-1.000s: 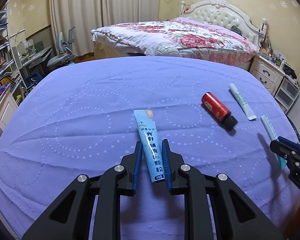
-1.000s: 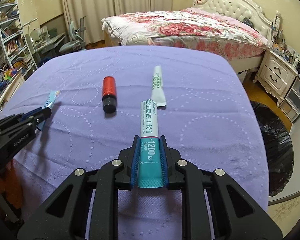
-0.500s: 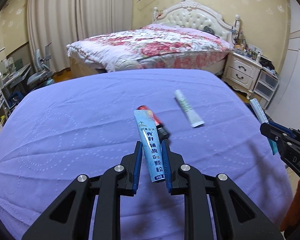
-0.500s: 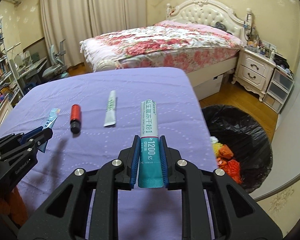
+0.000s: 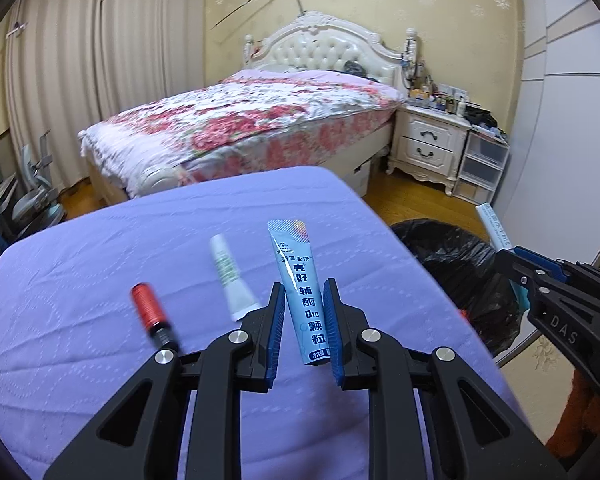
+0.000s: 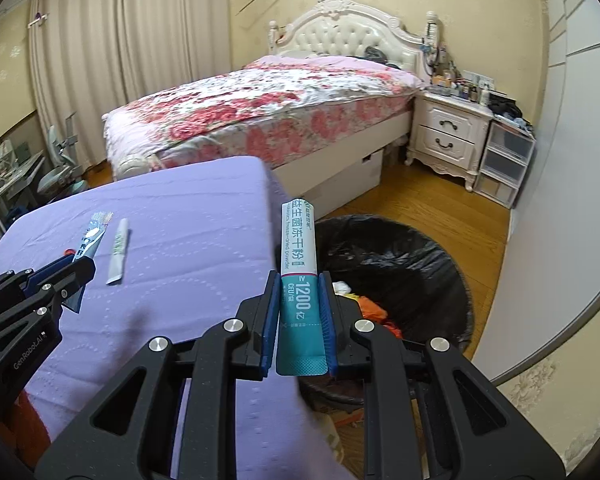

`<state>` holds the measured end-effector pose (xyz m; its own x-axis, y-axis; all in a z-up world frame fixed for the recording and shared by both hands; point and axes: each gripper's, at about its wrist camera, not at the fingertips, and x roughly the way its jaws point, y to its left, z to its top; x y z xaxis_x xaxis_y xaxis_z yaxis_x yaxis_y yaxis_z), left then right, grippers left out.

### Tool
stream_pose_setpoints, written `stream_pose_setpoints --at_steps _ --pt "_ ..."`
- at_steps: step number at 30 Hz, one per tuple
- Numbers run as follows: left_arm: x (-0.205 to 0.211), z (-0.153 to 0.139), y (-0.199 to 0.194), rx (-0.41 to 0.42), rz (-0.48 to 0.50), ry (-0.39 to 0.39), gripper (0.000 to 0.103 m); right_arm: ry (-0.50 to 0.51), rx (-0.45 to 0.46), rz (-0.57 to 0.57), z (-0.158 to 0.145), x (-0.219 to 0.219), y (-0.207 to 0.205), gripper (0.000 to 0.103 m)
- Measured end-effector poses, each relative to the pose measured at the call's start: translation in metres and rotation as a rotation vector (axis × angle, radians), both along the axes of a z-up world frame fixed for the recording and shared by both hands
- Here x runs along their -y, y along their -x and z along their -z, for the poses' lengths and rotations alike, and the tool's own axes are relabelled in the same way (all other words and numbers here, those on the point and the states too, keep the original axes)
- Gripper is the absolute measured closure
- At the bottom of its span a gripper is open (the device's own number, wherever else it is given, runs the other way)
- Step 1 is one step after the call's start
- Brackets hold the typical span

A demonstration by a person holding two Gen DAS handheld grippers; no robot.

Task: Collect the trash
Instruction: 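Carry the light blue and teal tubes with both tools over the black bin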

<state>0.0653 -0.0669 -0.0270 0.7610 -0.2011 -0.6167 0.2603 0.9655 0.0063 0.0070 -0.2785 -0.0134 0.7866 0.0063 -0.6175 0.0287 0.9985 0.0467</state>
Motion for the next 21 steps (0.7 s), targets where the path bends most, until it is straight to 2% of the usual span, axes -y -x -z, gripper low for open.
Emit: stream_pose_setpoints --at_steps 11,21 --pt "0.069 0.005 -0.021 0.021 0.099 -0.031 0.082 0.008 0.003 0.088 0.011 0.042 -0.014 0.084" --pt "0.102 0.014 -0.050 0.000 0.114 -0.062 0.082 -0.015 -0.008 0.139 0.021 0.071 -0.029 0.084"
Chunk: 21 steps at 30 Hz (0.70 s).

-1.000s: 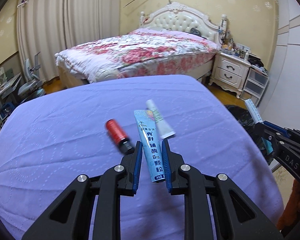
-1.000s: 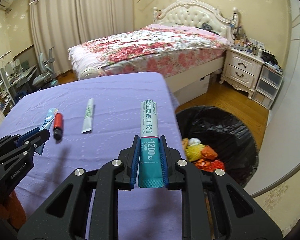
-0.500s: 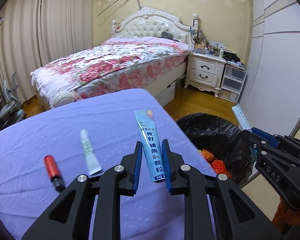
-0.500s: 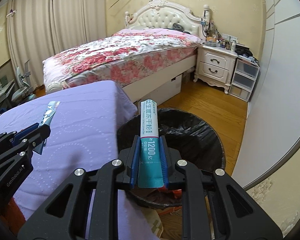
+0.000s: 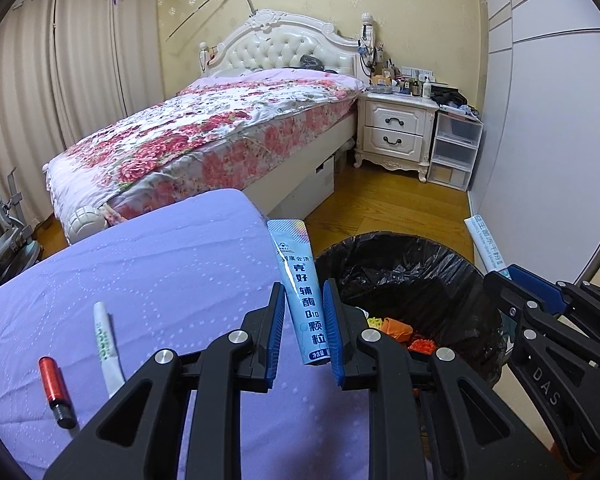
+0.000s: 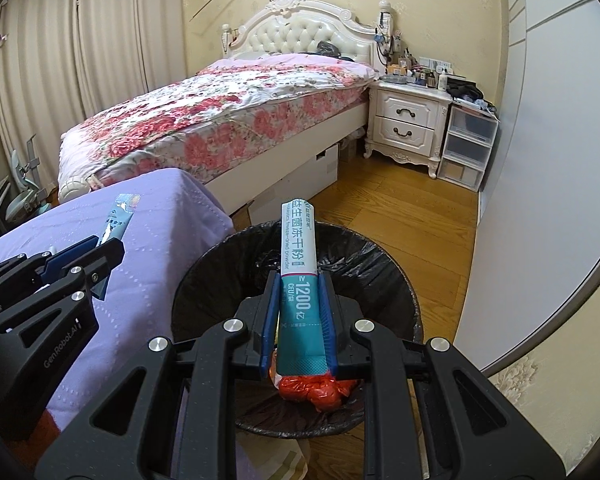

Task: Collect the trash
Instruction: 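Carry the light blue and teal tubes with both tools over the black bin, then open both tools to drop the two tubes into the bin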

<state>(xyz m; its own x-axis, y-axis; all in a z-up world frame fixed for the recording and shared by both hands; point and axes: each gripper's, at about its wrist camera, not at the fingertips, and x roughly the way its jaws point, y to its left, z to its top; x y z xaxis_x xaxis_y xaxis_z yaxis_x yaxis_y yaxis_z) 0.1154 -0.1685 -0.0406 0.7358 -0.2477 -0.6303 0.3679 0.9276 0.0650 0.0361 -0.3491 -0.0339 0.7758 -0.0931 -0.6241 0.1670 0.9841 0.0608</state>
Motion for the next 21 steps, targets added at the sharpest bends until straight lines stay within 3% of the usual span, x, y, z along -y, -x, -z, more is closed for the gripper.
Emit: stream_pose_setpoints --at_steps 15,18,19,21 --pt "0.029 0.018 -0.020 -0.048 0.012 -0.036 0.082 -0.040 -0.026 0.034 0.017 0.019 -0.022 0.083" --pt "0.032 0.020 -0.021 -0.057 0.020 -0.048 0.074 -0.037 -0.035 0.039 0.020 0.021 -0.025 0.078" --pt "0.031 0.021 -0.023 -0.063 0.017 -0.049 0.063 -0.040 -0.039 0.041 0.022 0.021 -0.026 0.071" --pt "0.029 0.021 -0.024 -0.068 0.005 -0.040 0.051 -0.038 -0.038 0.048 0.022 0.021 -0.026 0.066"
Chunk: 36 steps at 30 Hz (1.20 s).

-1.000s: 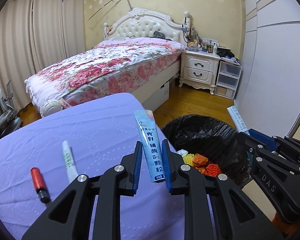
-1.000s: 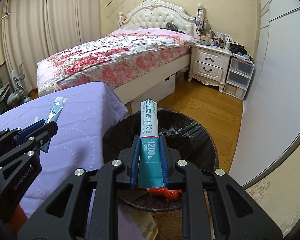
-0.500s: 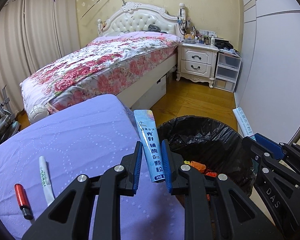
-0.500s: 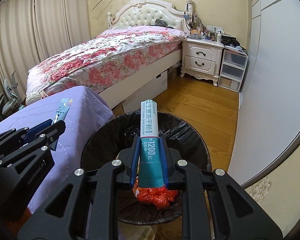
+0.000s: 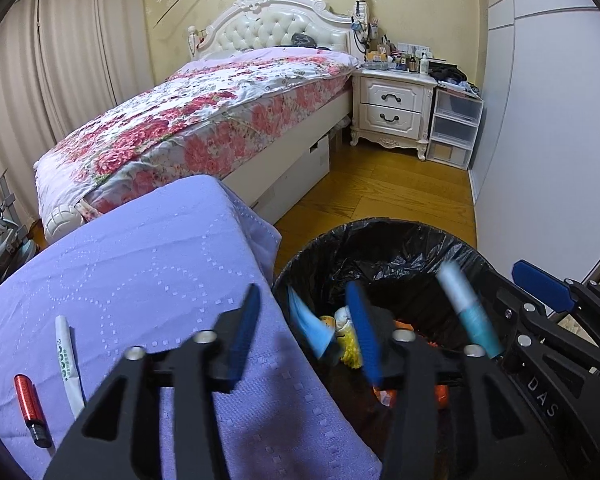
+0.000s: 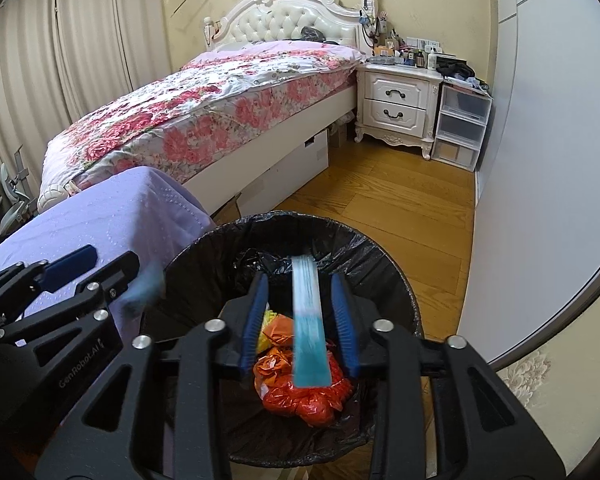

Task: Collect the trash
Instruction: 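Open both tools to drop the two tubes into the bin, then move both open tools back over the red bottle and white tube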

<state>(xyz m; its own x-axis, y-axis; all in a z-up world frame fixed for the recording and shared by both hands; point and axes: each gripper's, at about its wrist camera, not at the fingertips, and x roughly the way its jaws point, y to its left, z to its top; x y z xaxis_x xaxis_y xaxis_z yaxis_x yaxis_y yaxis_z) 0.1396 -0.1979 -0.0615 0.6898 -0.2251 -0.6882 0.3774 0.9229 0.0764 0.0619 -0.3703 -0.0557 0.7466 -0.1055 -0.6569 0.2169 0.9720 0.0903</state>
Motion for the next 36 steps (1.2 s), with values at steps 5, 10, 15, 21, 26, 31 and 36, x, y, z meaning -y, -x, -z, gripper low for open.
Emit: stream_pose_setpoints --at_steps 5,10,15,21,26,31,36 --pt "-0.005 -0.001 0.001 0.003 -0.023 0.012 0.035 0.008 -0.005 0.017 0.001 0.002 0.002 0.062" --pt "-0.012 -0.005 0.005 0.007 -0.049 0.009 0.030 0.027 -0.002 0.035 -0.002 0.002 0.006 0.045" --pt "-0.025 -0.008 0.009 0.019 -0.094 -0.007 0.027 0.032 -0.001 0.042 -0.006 0.000 0.011 0.035" --pt "-0.047 -0.013 0.013 0.021 -0.130 -0.009 0.027 0.040 0.000 0.036 -0.010 -0.010 0.017 0.025" --pt "-0.072 -0.019 0.018 0.029 -0.167 0.005 0.026 0.023 0.003 0.015 -0.015 -0.024 0.019 0.024" --pt "-0.098 -0.022 0.021 0.025 -0.216 0.013 0.026 0.018 0.008 -0.026 -0.019 -0.046 0.020 0.023" --pt "-0.131 -0.019 0.026 0.018 -0.288 0.011 0.026 0.013 0.004 -0.080 -0.022 -0.072 0.018 0.023"
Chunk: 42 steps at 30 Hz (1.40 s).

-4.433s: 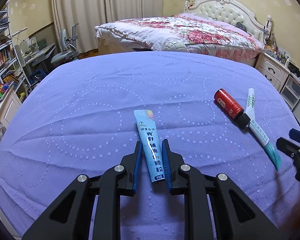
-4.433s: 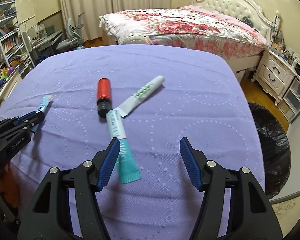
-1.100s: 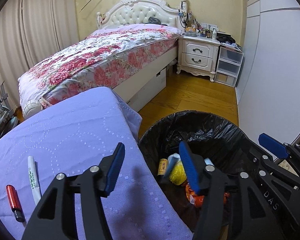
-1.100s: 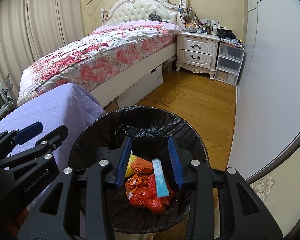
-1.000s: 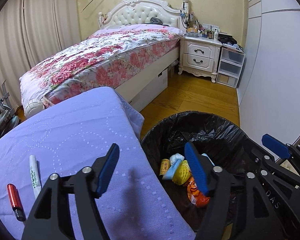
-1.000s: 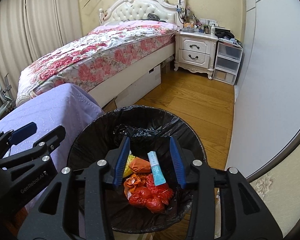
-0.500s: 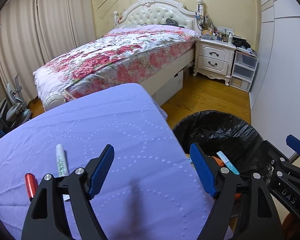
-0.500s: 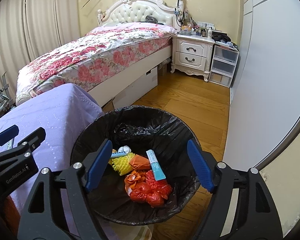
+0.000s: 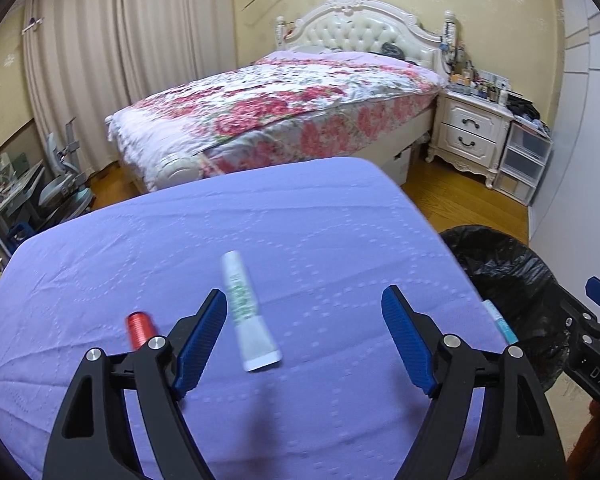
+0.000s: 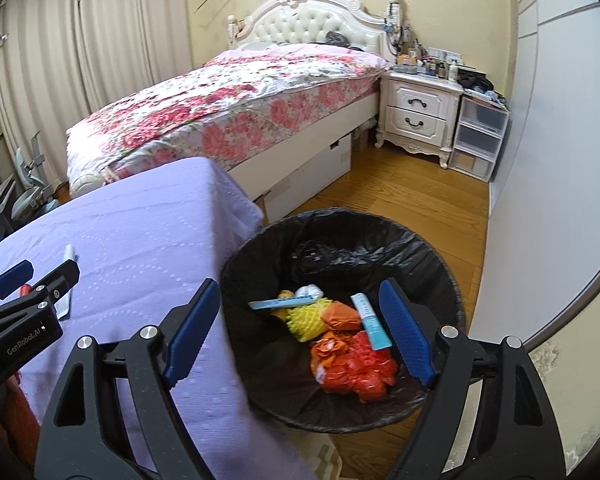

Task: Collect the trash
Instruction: 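Move both open tools back over the red bottle and white tube, then grasp the red bottle with the left tool while the right tool grasps the white tube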

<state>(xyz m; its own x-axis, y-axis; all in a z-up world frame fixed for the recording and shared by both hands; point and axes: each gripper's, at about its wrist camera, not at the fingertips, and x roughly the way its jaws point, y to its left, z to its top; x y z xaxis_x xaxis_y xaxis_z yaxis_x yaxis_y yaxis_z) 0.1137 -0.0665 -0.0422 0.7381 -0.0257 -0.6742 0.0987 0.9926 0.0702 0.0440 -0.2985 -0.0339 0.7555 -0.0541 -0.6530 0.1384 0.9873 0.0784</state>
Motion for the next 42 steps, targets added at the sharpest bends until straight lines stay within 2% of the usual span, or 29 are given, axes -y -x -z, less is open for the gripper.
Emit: stream_pose_setpoints --at_steps 11,15,18,20,21,23,29,38,40,42 --pt "-0.075 0.010 0.007 -0.032 -0.167 -0.006 0.026 0.016 -0.012 -0.139 0.000 -0.063 -0.007 0.023" --pt "-0.093 0.018 0.007 -0.063 -0.197 0.006 0.026 0.018 -0.014 -0.178 0.001 -0.081 -0.009 0.023" --pt "-0.100 0.024 0.006 -0.095 -0.194 0.021 0.036 0.023 -0.018 -0.207 0.001 -0.095 -0.012 0.023" --pt "-0.103 0.027 0.005 -0.123 -0.178 0.047 0.051 0.025 -0.021 -0.224 0.001 -0.103 -0.013 0.023" --pt "-0.104 0.028 0.004 -0.134 -0.166 0.058 0.055 0.025 -0.021 -0.231 0.001 -0.107 -0.013 0.023" --pt "-0.105 0.031 0.003 -0.151 -0.140 0.082 0.071 0.027 -0.023 -0.247 0.001 -0.114 -0.015 0.023" --pt "-0.109 0.030 0.007 -0.143 -0.101 0.086 0.075 0.027 -0.033 -0.301 0.002 -0.135 -0.020 0.023" --pt "-0.134 0.028 0.002 -0.131 -0.130 0.058 0.075 0.031 -0.065 -0.394 0.007 -0.173 -0.040 0.025" --pt "-0.141 0.028 0.001 -0.132 -0.138 0.052 0.075 0.038 -0.078 -0.411 0.009 -0.183 -0.045 0.033" --pt "-0.148 0.029 -0.001 -0.133 -0.148 0.049 0.075 0.042 -0.093 -0.430 0.011 -0.192 -0.050 0.035"
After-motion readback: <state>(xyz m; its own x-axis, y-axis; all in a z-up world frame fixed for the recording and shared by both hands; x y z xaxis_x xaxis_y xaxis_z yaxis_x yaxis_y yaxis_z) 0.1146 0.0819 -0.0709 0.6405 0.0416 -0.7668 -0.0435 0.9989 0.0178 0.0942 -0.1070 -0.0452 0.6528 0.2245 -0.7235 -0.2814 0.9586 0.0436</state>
